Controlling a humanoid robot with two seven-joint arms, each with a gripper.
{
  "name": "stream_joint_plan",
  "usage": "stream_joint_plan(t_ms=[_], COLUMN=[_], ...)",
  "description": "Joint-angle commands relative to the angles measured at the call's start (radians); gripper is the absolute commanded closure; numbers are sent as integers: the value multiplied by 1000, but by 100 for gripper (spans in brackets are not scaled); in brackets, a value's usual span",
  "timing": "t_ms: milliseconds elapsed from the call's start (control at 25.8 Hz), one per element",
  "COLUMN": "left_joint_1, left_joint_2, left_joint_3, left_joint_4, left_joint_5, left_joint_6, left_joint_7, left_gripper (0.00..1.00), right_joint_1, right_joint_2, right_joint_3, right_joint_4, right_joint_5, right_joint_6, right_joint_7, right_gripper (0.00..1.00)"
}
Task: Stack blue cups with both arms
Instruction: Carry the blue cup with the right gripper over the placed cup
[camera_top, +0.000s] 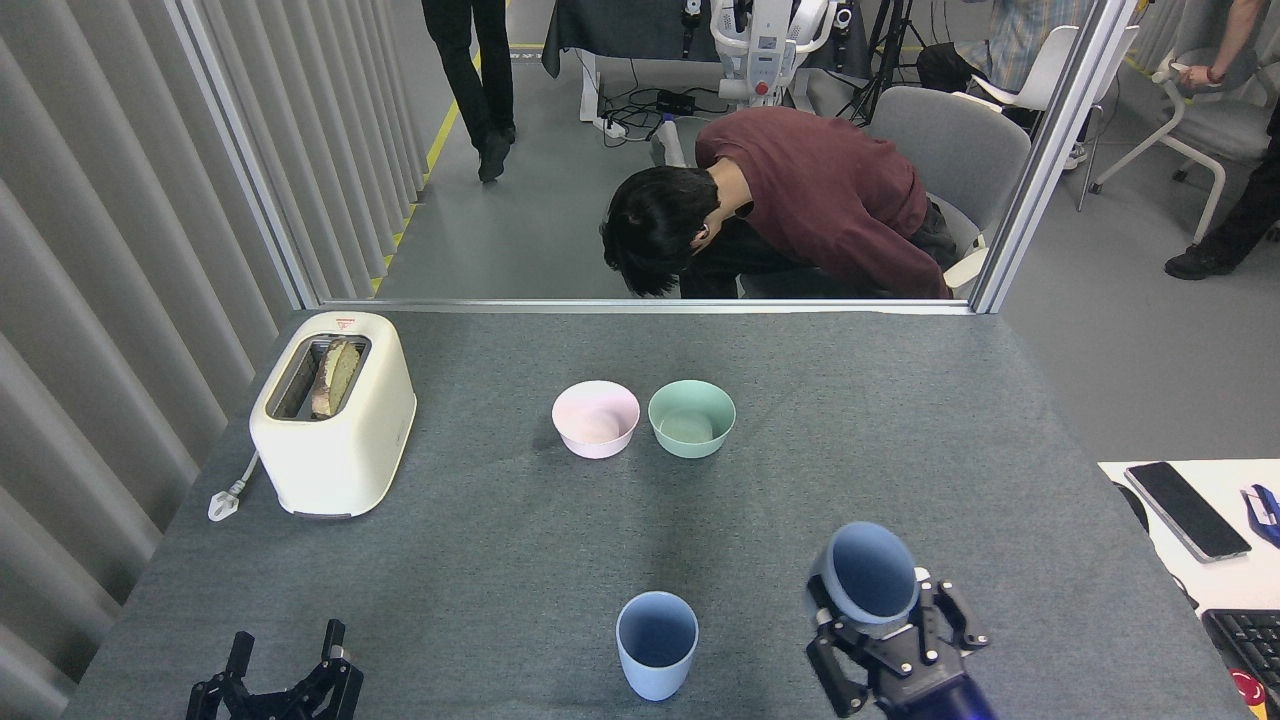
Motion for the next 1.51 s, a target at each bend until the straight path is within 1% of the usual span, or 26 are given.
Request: stream_joint_plan(t_ms=[0, 78, 117, 194, 272, 505, 699, 854, 1204, 1476], left_joint_1=[13, 15, 15, 15, 15, 15, 15, 15, 12, 12], left_joint_2=[-6, -6, -7, -6, -6, -6, -6, -3, 4, 4], left_joint_3=[0, 0, -2, 0, -2, 0, 0, 0, 1, 1], left_joint_4=[-10, -10, -10, -8, -10, -7, -7, 1, 1, 4], left_joint_5=[-2, -2, -2, -4, -4, -4, -4, -4, -4, -2], left_joint_6=[0, 0, 0, 0, 0, -3, -5, -5, -7, -7], left_joint_7=[0, 0, 0, 0, 0, 0, 0, 0, 0, 0], left_gripper=[0, 0, 0, 0, 0, 0, 0, 0, 0, 0], right_joint_1=[16, 9, 6, 3, -4, -27, -48, -68, -56, -48], right_joint_2=[59, 102, 122, 158, 181, 197, 214, 214, 213, 207], right_joint_3=[126, 141, 149, 152, 152, 181, 187, 187, 232, 230], right_joint_4=[-53, -49, -43, -29, -3, 3, 43, 52, 52, 52], right_joint_5=[73, 125, 141, 159, 176, 183, 202, 205, 207, 210], right_joint_6=[0, 0, 0, 3, 29, 43, 44, 44, 44, 46], right_joint_7=[33, 57, 66, 80, 92, 94, 96, 96, 94, 94], right_gripper=[47, 47, 47, 47, 47, 47, 47, 47, 47, 46])
